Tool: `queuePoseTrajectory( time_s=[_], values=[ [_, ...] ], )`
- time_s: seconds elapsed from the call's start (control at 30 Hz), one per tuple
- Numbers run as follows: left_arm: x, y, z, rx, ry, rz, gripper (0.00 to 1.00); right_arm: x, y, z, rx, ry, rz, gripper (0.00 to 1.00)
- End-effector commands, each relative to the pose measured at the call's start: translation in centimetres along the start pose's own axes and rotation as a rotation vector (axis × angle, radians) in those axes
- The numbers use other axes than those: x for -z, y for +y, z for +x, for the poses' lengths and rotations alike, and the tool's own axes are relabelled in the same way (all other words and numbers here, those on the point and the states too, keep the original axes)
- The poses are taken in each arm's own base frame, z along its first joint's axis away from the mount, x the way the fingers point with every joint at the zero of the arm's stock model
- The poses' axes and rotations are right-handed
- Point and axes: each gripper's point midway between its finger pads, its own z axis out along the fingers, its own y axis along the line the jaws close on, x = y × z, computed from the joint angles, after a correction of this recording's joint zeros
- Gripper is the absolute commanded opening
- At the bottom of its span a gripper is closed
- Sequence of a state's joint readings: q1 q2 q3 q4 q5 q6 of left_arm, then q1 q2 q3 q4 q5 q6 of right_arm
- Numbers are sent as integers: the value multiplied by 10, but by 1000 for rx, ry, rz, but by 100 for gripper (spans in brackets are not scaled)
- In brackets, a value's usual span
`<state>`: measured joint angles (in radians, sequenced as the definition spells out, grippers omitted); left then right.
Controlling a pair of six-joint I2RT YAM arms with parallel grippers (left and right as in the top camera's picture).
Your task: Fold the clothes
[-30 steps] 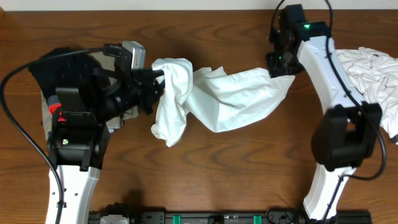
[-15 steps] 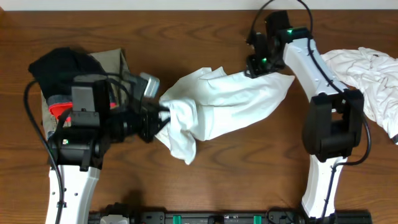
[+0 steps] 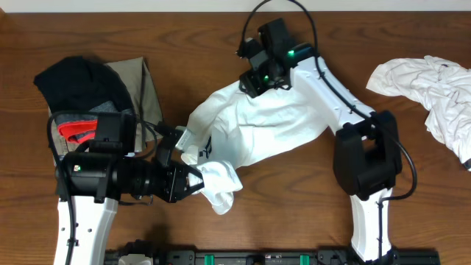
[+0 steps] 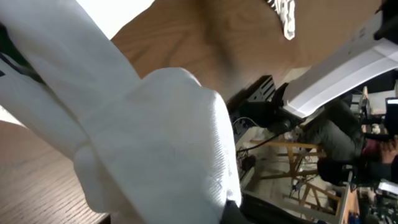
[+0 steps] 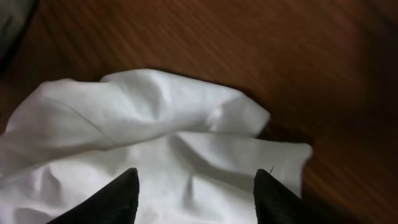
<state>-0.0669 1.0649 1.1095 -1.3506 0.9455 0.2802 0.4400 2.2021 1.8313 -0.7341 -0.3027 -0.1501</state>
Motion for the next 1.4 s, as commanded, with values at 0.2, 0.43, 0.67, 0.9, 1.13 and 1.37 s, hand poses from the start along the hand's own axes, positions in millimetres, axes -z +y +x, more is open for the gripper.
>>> queuePoseTrajectory(
  time_s=[0.2,0.43,0.67,0.9,1.13,1.37],
  values=[
    [3,0,-2,-50,-11,-19,6,-48,12,30,-17,104,-48,55],
    [4,1,-6,-67,-26,-23,6,-60,20,37,-5,130,-56,1],
    [6,4,-37,-199,-131,-49,6,2,-24,-3,-46,33,178,1],
    [34,51,-105,-349,-343,-400,6,162,-85,-51,-198,-235,393,1],
    [68,70,-165,-303,-582,-574,6,246,-101,20,-442,-138,416,1],
    [27,50,-119,-201,-384,-316,7,243,-65,123,-562,291,351,2]
  ],
)
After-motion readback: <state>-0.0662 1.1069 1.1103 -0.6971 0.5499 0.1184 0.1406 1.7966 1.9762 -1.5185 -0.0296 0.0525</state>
